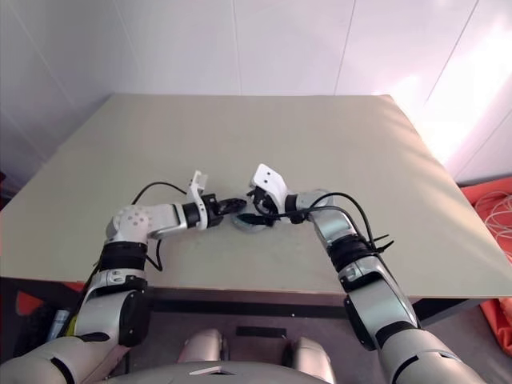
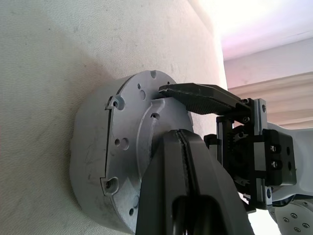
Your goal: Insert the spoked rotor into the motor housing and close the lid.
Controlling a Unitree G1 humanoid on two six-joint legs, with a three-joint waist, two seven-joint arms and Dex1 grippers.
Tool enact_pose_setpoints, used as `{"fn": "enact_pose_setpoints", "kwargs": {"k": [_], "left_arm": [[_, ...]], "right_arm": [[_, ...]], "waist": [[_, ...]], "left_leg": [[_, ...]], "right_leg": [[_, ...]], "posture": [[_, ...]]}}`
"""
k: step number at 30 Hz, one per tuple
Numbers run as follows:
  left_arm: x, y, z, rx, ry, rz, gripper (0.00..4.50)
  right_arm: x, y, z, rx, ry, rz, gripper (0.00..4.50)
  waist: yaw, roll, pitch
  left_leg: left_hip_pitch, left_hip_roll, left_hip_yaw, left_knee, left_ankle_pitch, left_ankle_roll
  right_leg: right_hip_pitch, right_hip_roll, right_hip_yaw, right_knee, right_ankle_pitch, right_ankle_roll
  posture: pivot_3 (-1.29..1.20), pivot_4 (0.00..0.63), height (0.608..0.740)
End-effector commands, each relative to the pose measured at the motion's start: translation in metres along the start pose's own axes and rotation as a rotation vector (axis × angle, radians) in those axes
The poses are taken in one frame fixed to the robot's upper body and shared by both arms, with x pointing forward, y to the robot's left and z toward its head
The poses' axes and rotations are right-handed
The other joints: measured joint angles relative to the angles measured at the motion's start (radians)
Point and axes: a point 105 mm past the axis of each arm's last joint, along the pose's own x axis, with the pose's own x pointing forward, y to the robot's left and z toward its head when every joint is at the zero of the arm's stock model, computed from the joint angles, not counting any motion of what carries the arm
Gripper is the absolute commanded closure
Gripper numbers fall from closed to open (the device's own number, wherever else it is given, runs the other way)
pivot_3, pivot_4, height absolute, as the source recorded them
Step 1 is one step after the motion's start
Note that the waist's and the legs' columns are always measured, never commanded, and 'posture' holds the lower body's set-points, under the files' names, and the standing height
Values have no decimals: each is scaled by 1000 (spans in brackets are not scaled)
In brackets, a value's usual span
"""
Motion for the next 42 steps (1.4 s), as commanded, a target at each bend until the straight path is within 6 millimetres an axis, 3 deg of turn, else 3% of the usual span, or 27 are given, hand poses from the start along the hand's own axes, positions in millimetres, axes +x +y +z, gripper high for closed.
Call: {"fn": "enact_pose_setpoints", "kwargs": {"k": [1,8,9,11,18,25,33,38,42], "left_arm": [[-2,11,-7,-8,52,61,4500],[-5,9,-9,-22,67,45,4500],[-5,9,-9,-25,68,45,4500],[-5,10,-10,-28,70,45,4500],[-7,12,-10,-40,75,50,4500],[-7,13,-9,-47,77,54,4500],[-5,13,-5,-51,76,54,4500],[-3,12,-5,-54,80,51,4500],[-3,13,-3,-53,77,53,4500]], "right_arm": [[-12,-4,-37,44,148,-54,1393],[-15,2,-30,85,111,-2,1393],[-15,1,-29,74,108,-8,670],[-14,-3,-27,61,102,-45,48],[-15,2,-9,31,25,-14,48],[-25,-3,39,53,-166,-8,48],[-55,-34,83,179,-340,-140,48],[-70,-58,66,450,-224,-275,48],[-84,-50,48,756,-134,-221,48]], "waist": [[0,0,0],[1,1,-1],[2,0,-1],[2,0,-2],[1,0,-2],[-1,0,-2],[0,0,-2],[0,0,-2],[3,0,-2]], "left_leg": [[0,0,0,0,0,0],[0,0,0,-2,0,0],[0,0,0,-2,0,0],[-1,0,0,-2,-1,1],[-3,0,0,-5,-1,2],[-7,0,0,-5,-2,3],[-10,0,0,-6,-2,3],[-10,0,0,-6,-2,3],[-10,0,0,-6,-2,3]], "right_leg": [[0,0,0,0,0,0],[0,0,0,-2,0,1],[0,0,0,-2,-1,1],[0,0,0,-3,-1,2],[0,0,0,-3,-1,2],[-6,0,0,-4,-1,2],[-11,0,0,-1,-1,2],[-11,0,0,-1,-1,2],[-10,0,0,-2,-1,2]], "posture": [[0,0,740],[0,0,740],[0,0,740],[0,0,740],[0,0,740],[0,0,740],[0,0,740],[0,0,740],[0,0,740]]}}
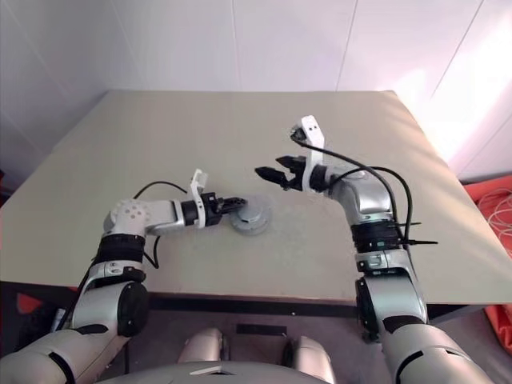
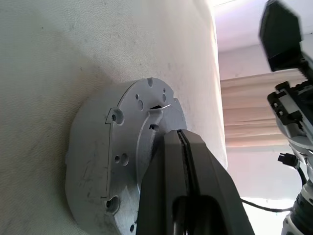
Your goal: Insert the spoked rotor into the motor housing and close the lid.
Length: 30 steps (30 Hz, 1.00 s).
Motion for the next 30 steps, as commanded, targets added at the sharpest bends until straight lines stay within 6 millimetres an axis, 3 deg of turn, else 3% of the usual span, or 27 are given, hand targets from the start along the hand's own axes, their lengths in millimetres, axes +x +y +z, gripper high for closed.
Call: {"fn": "enact_pose_setpoints", "kwargs": {"k": [1,6,14,23,30], "left_arm": [[-3,19,-2,-9,15,97,4500],[-8,20,6,-4,-10,103,4500],[-14,23,10,5,-26,113,4500],[-26,28,18,4,-59,140,4500],[-28,30,19,2,-67,151,4500]], "right_arm": [[-15,4,-1,235,72,12,48],[-24,13,-39,472,252,-1,48],[-11,19,-67,655,304,2,48],[21,36,-68,719,242,68,48],[33,41,-68,741,206,82,48]], "waist": [[0,0,0],[1,0,0],[16,1,0],[14,1,0],[14,1,0]], "left_leg": [[0,0,0,0,0,0],[0,0,0,-4,4,-6],[0,0,0,-6,5,-9],[2,0,0,-9,7,-12],[3,0,0,-10,7,-13]], "right_leg": [[0,0,0,0,0,0],[-2,1,0,0,0,0],[-4,1,0,0,0,0],[-4,1,1,1,0,0],[-4,1,1,1,0,0]], "posture": [[0,0,740],[0,0,740],[0,0,740],[0,0,740],[0,0,740]]}}
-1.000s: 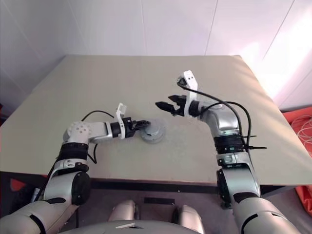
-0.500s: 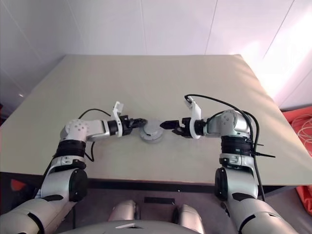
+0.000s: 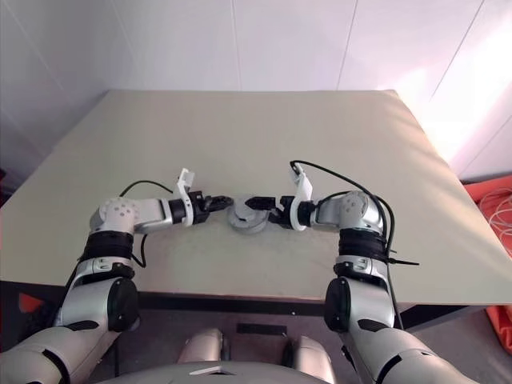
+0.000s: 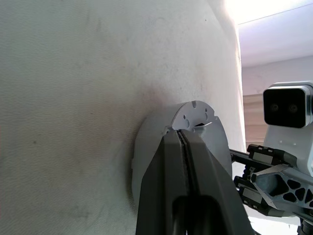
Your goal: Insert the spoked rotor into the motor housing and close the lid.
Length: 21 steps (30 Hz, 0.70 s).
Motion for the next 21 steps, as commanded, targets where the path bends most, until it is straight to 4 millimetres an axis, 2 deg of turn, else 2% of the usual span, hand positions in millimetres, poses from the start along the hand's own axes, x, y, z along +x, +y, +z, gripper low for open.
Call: {"fn": "enact_pose_setpoints", "kwargs": {"k": [1,7,13,15,21], "left_arm": [[-4,9,0,2,1,51,4500],[-4,8,3,6,-5,56,4500],[-5,9,5,7,-12,61,4500],[-5,10,5,7,-14,63,4500],[-5,11,7,7,-26,67,4500]], "right_arm": [[10,11,0,3,-4,42,48],[21,10,-4,2,-14,37,48],[23,14,-5,11,-17,61,2000],[23,15,-4,7,-18,65,2432],[20,14,6,-14,-54,57,2469]], "waist": [[-1,0,0],[-3,0,0],[-3,0,0],[-2,0,0],[-2,0,0]], "left_leg": [[0,0,0,0,0,0],[-1,0,0,0,0,-1],[-2,0,0,0,1,-1],[-1,0,0,-1,1,-1],[-2,0,0,-1,1,-2]], "right_leg": [[0,0,0,0,0,0],[-2,0,0,1,0,0],[-3,0,0,2,0,-1],[-3,0,1,3,-1,-1],[-4,0,1,4,-1,-2]], "posture": [[0,0,740],[0,0,740],[0,0,740],[0,0,740],[0,0,740]]}}
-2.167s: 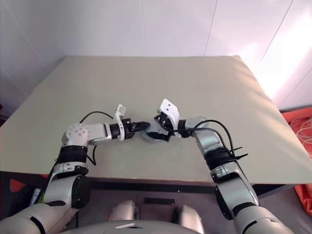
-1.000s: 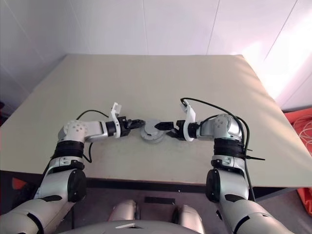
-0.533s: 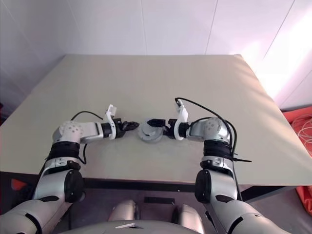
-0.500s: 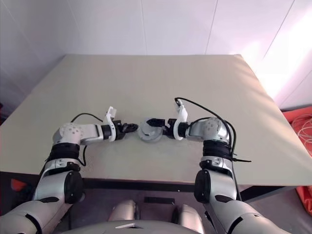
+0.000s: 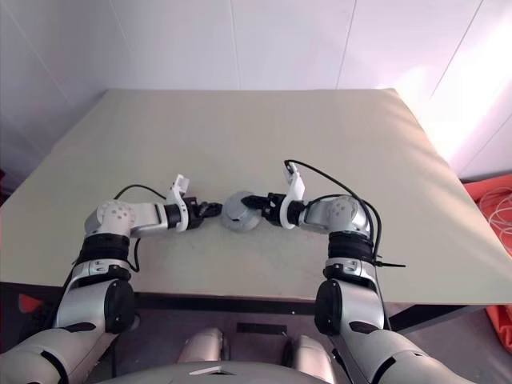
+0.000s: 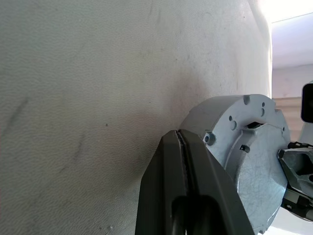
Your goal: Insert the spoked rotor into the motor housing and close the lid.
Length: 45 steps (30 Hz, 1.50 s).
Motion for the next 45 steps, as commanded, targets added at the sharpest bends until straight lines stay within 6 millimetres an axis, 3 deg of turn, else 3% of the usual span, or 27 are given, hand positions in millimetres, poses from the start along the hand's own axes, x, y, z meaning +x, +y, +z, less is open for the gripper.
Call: {"fn": "enact_pose_setpoints", "kwargs": {"k": [1,7,11,17,21,29,35,39,45], "left_arm": [[-1,-6,9,15,-33,-18,4500],[-11,-11,29,33,-169,-82,4500],[-35,-15,53,-2,-340,-168,4500],[-62,-9,62,-90,-454,-232,4500],[-71,-4,60,-147,-494,-270,4500],[-73,-2,48,-232,-529,-323,4500],[-77,-4,35,-259,-495,-358,4500],[-88,-15,19,-217,-395,-402,4500],[-109,-16,27,-142,-449,-338,4500]], "right_arm": [[6,9,4,-21,1,12,2469],[6,3,20,43,-68,-6,2469],[6,7,35,108,-149,27,2469],[9,16,48,172,-211,63,2469],[13,32,58,233,-238,128,2469],[25,64,61,224,-214,221,2469],[24,91,61,198,-186,337,2469],[23,93,64,175,-195,337,2469],[24,89,66,141,-207,308,2469]], "waist": [[0,0,0],[0,0,0],[0,0,0],[3,0,0],[3,0,1],[1,0,1],[4,-1,1],[4,-1,1],[5,-1,1]], "left_leg": [[0,0,0,0,0,0],[0,0,0,0,1,-2],[0,0,0,0,1,-2],[-5,0,0,0,1,-2],[-16,0,0,3,1,-2],[-31,1,-1,10,1,0],[-31,2,0,15,-1,2],[-30,2,0,17,0,-1],[-29,3,-1,17,2,-4]], "right_leg": [[0,0,0,0,0,0],[0,0,0,1,0,0],[0,0,0,1,0,0],[-5,0,0,3,4,-7],[-17,0,0,5,6,-8],[-30,0,-1,10,8,-6],[-31,-1,0,18,8,-7],[-31,0,0,20,8,-7],[-30,0,0,22,8,-7]], "posture": [[0,0,740],[0,0,740],[0,0,740],[0,0,740],[0,0,740],[0,0,740],[0,0,740],[0,0,740],[0,0,740]]}}
